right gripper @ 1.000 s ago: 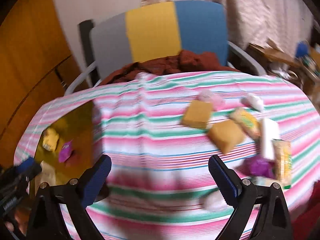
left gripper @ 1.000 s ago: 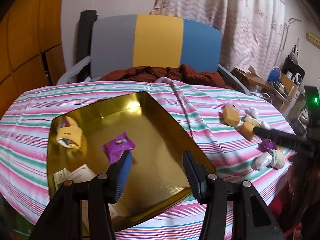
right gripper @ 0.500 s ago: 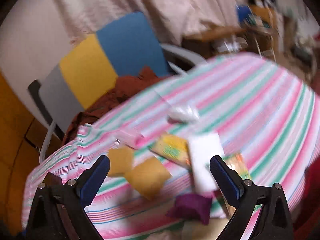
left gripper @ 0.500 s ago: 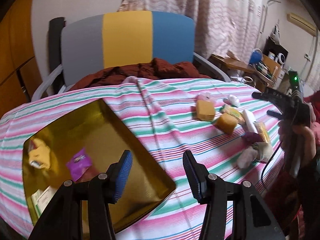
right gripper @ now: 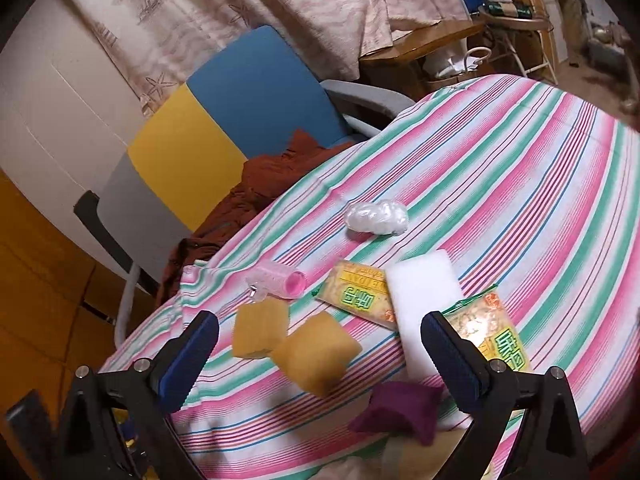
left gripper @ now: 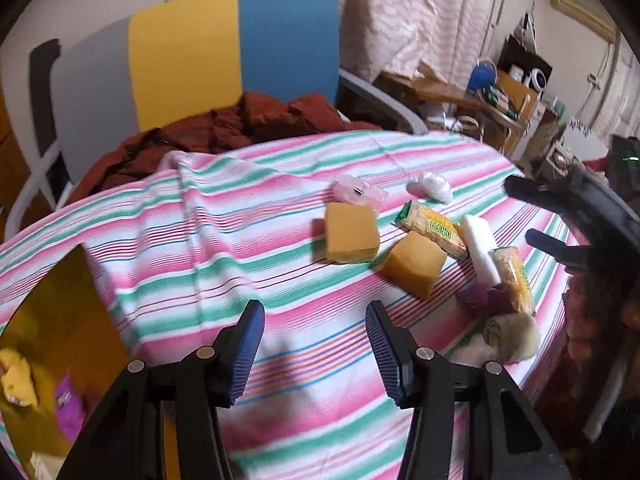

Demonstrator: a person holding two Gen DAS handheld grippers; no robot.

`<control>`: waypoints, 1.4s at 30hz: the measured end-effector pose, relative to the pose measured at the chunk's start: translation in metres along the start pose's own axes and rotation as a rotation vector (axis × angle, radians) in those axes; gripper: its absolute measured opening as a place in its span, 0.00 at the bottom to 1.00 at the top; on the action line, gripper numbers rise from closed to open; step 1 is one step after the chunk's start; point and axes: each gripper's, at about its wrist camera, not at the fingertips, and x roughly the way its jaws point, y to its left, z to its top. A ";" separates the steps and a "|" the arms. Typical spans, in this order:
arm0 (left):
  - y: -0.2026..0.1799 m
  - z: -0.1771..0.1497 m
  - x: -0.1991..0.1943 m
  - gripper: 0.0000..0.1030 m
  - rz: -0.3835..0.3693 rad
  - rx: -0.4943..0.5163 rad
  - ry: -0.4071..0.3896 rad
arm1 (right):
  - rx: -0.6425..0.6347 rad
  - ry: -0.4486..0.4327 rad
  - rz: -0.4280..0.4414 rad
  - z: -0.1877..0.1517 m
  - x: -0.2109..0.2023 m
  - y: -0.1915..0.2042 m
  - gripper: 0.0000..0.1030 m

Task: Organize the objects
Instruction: 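Withdraw both tools from the tray toward the remaining table items, then grasp yellow sponge with left tool, then grasp pink hair roller with right tool while left tool holds yellow sponge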

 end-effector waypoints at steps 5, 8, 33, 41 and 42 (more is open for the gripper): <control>-0.009 0.022 0.033 0.53 -0.076 -0.014 0.039 | 0.002 0.017 0.028 -0.001 0.001 0.001 1.00; -0.014 0.033 0.051 0.56 -0.094 -0.013 0.057 | 0.006 0.025 0.047 0.000 0.002 0.000 1.00; -0.020 0.050 0.126 0.49 -0.043 0.045 0.085 | 0.002 0.080 0.059 0.000 0.016 0.001 1.00; -0.006 0.006 0.090 0.48 -0.045 -0.016 0.093 | -0.068 0.105 0.029 -0.006 0.023 0.011 1.00; -0.004 -0.001 0.085 0.48 -0.044 -0.030 0.099 | -0.077 0.113 0.025 -0.007 0.025 0.013 1.00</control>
